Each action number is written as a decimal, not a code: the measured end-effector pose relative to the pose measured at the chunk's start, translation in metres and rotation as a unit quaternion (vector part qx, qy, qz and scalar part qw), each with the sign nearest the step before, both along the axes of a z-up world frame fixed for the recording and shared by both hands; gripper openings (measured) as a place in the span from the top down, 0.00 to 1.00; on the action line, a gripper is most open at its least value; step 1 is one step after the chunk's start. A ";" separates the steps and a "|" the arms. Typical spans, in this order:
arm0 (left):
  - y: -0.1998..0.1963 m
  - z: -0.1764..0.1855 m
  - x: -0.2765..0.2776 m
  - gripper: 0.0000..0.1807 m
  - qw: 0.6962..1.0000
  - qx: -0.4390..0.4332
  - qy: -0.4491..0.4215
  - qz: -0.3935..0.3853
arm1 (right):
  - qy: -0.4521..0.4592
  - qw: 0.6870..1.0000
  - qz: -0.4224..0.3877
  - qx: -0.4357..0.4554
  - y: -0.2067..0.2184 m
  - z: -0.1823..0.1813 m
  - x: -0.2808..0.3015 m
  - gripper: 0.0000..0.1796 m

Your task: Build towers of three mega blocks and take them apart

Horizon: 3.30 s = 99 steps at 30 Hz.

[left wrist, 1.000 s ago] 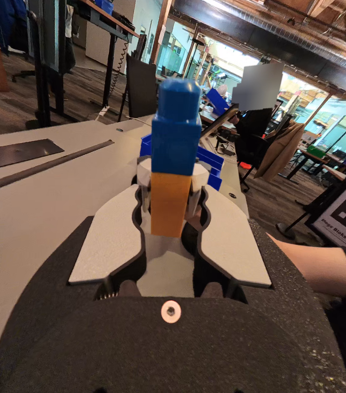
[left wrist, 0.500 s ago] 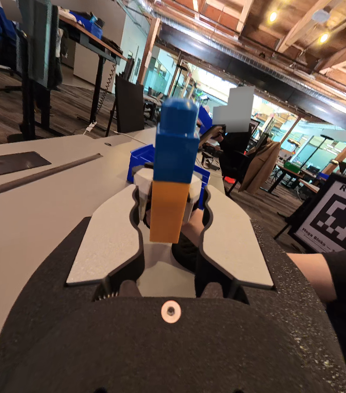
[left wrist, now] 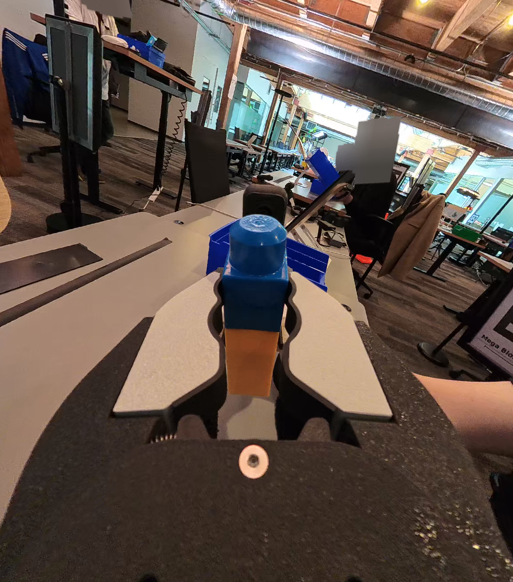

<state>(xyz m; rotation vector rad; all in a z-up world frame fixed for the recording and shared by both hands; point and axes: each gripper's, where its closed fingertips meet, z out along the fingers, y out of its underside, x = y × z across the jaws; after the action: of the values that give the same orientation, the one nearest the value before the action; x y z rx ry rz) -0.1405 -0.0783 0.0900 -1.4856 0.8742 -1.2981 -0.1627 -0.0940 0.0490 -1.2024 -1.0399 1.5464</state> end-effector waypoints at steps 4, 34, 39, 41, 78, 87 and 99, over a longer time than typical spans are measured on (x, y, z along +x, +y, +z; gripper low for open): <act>-0.001 0.000 -0.001 0.80 1.000 0.001 0.018 -0.009 | 0.007 1.000 0.001 0.000 -0.001 0.002 0.000 0.80; 0.004 0.013 -0.021 0.80 1.000 0.001 0.009 0.015 | -0.072 0.997 0.002 0.007 -0.002 -0.021 -0.008 0.80; -0.001 0.016 -0.017 0.80 0.999 0.019 0.022 0.018 | -0.059 0.998 0.005 0.019 -0.003 -0.017 -0.007 0.80; 0.000 0.017 -0.017 0.80 0.999 0.021 0.021 0.022 | -0.057 0.998 0.005 0.019 -0.003 -0.017 -0.007 0.80; -0.017 -0.012 -0.050 0.60 0.998 0.016 -0.004 0.052 | -0.148 0.986 -0.031 0.072 -0.005 -0.021 0.004 0.80; -0.019 -0.089 -0.040 0.63 0.994 0.010 0.001 0.110 | -0.051 0.872 -0.464 0.151 0.041 0.098 0.183 0.80; -0.033 -0.098 -0.023 0.66 0.994 0.038 0.032 0.094 | -0.146 0.758 -0.636 -0.030 0.086 -0.014 0.431 0.80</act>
<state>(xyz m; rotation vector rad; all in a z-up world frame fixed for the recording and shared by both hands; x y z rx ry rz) -0.1630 -0.1116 -0.0078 -1.5172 0.7954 -1.0722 0.2688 -0.0080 0.0349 -1.6725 -0.1259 0.2978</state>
